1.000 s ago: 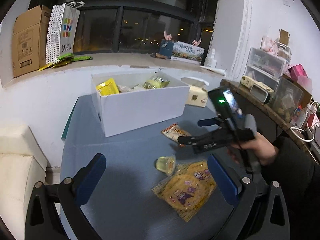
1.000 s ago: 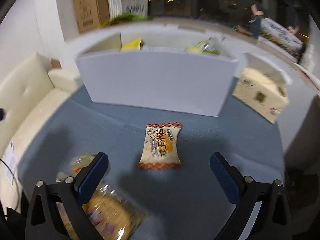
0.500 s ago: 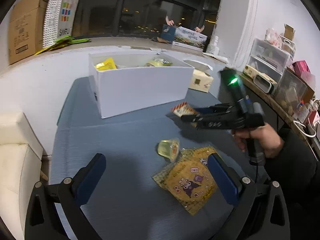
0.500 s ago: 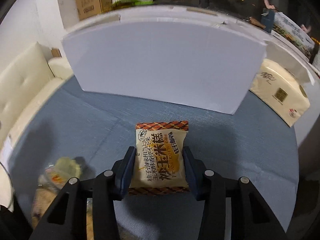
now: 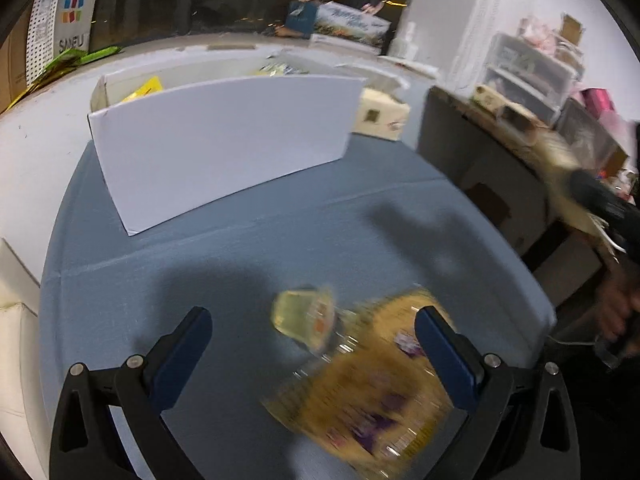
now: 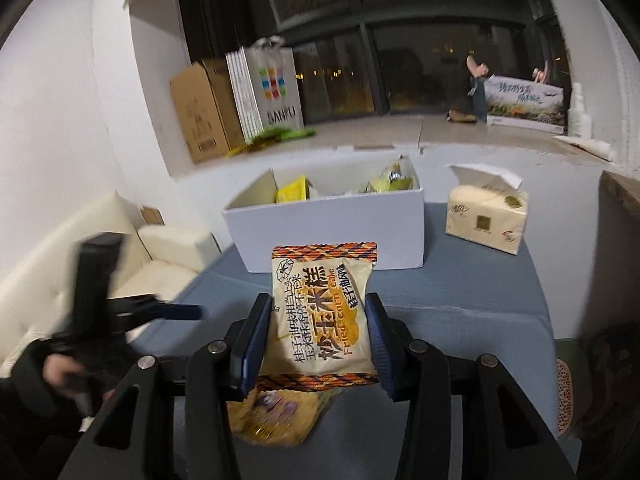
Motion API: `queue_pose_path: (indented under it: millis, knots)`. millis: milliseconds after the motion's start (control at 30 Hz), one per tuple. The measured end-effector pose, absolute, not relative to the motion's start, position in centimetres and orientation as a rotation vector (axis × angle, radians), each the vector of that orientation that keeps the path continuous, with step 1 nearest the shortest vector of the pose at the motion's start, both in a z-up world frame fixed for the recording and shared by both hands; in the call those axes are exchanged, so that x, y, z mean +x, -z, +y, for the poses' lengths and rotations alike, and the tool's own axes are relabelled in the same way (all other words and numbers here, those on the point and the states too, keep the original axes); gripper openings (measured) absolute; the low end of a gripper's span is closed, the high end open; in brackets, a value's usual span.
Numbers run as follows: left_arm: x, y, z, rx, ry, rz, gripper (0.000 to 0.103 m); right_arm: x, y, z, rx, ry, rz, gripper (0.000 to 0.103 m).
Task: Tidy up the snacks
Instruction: 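Grasp the orange-checked pastry packet with the right gripper while the left grasps a jelly cup, then drop the pastry packet into the box with the right gripper while the left drops the jelly cup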
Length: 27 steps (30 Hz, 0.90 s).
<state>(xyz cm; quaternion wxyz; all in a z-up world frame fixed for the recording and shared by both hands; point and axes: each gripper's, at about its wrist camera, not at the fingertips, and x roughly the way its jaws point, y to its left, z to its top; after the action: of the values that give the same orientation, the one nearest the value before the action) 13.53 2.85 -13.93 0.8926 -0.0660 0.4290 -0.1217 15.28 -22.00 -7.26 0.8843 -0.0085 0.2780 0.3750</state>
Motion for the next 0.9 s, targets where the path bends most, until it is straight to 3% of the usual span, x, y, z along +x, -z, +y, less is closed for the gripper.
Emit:
queue_pose_path:
  millis: [133, 267, 333, 400, 433, 633, 900]
  knots:
    - [15.3, 15.4, 3.4, -0.160, 0.255, 0.936, 0.100, 13.7, 6.6, -22.8, -0.022, -0.783, 0.549, 0.050]
    - [16.0, 16.6, 3.4, -0.151, 0.259, 0.971, 0.088, 13.3, 7.2, -22.8, -0.036, -0.787, 0.555, 0.050]
    - [16.2, 16.7, 3.3, -0.141, 0.272, 0.968, 0.075, 13.4, 7.3, -22.5, -0.038, -0.794, 0.558, 0.050]
    - [16.2, 16.7, 3.2, -0.132, 0.283, 0.958, 0.043, 13.1, 7.6, -22.4, -0.039, -0.799, 0.564, 0.050]
    - [16.2, 16.8, 3.1, -0.135, 0.293, 0.958, 0.034, 13.2, 7.7, -22.4, -0.040, -0.800, 0.569, 0.050]
    - [15.3, 15.3, 4.2, -0.171, 0.260, 0.873, 0.033, 13.3, 8.5, -21.8, -0.055, -0.805, 0.592, 0.050]
    - [12.9, 7.8, 5.4, -0.174, 0.231, 0.628, 0.033, 14.8, 9.1, -20.2, -0.052, -0.830, 0.628, 0.050]
